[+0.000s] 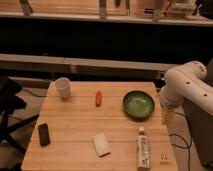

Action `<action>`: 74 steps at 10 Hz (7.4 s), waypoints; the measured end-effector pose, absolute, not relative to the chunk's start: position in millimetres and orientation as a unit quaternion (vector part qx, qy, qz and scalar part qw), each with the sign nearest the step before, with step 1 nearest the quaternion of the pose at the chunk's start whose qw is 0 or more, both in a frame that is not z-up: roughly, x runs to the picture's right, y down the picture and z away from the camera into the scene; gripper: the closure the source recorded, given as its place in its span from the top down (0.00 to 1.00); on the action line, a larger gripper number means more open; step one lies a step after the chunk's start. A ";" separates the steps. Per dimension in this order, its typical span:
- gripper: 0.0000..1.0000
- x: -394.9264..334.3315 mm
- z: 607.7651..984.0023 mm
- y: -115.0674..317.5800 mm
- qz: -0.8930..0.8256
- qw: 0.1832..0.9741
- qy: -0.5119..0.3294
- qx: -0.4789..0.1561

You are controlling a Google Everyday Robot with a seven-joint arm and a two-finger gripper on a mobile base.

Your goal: Drag the pepper across the table

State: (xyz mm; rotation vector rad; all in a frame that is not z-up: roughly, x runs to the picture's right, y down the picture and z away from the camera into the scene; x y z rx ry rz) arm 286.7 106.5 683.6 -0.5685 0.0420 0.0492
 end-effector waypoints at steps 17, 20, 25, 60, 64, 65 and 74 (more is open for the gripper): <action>0.80 244.1 703.4 82.9 -0.023 0.963 0.027 -0.268; 0.80 240.1 705.8 80.8 -0.036 0.963 0.031 -0.267; 0.80 193.6 718.0 63.5 -0.101 0.961 0.020 -0.257; 0.80 52.1 772.8 21.1 -0.334 0.903 -0.105 -0.249; 0.80 47.1 786.0 24.5 -0.351 0.895 -0.116 -0.251; 0.80 41.8 790.4 25.8 -0.358 0.892 -0.121 -0.250; 0.80 27.5 827.1 34.2 -0.406 0.866 -0.142 -0.253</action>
